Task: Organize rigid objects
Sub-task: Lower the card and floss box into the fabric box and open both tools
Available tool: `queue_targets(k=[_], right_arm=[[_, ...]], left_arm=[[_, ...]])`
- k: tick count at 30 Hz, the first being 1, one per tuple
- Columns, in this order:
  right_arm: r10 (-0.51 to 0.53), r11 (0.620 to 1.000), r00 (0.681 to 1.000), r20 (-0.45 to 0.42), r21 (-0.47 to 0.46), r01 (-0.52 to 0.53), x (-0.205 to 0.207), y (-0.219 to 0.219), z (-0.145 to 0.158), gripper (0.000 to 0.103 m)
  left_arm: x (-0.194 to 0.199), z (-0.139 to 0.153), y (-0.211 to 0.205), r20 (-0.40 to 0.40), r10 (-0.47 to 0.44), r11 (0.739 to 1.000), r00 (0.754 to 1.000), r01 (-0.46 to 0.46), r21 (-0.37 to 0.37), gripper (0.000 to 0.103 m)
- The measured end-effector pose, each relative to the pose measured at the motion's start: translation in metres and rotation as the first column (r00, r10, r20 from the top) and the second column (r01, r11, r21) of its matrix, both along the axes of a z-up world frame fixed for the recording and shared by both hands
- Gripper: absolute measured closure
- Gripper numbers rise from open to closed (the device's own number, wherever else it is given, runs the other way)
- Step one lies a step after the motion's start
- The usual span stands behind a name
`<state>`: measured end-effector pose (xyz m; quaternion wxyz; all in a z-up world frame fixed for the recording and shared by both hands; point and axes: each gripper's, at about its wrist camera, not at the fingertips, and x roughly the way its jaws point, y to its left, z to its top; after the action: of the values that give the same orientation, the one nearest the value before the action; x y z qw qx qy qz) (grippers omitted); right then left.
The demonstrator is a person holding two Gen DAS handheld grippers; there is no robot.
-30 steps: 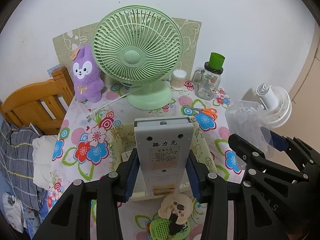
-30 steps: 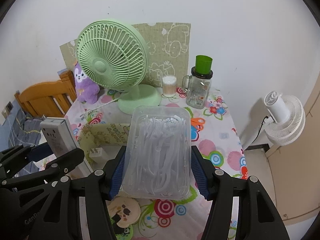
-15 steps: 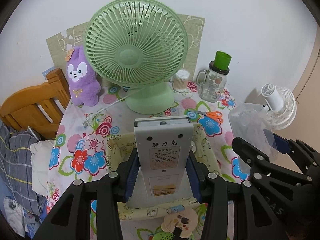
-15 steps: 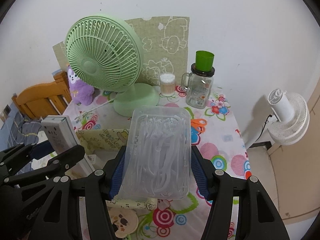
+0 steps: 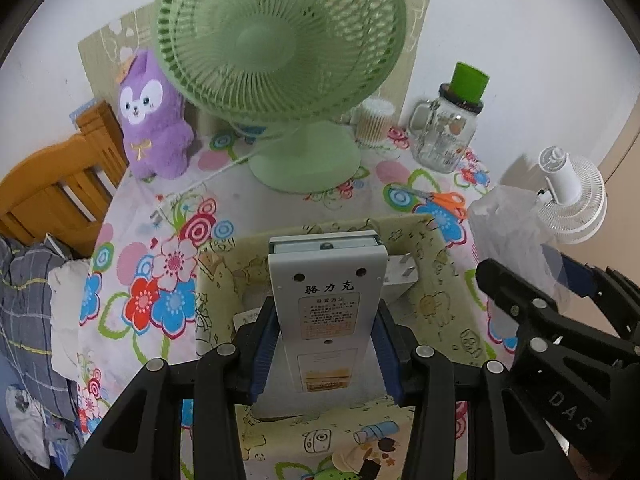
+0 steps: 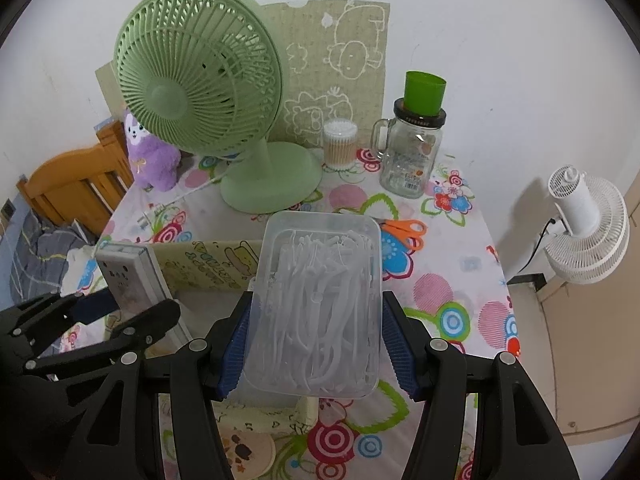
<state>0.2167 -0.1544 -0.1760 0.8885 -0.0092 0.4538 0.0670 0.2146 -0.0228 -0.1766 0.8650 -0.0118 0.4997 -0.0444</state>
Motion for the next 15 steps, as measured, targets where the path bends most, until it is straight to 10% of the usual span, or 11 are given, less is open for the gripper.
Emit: queue_targets(k=[15], right_arm=[[0.014,1.0,0.998,-0.067,0.004,-0.014,0.003,0.017,-0.027,0.04]], left_arm=[[0.005,-0.041,0.0,-0.082,-0.039,0.999,0.996,0.039,0.0,0.055]])
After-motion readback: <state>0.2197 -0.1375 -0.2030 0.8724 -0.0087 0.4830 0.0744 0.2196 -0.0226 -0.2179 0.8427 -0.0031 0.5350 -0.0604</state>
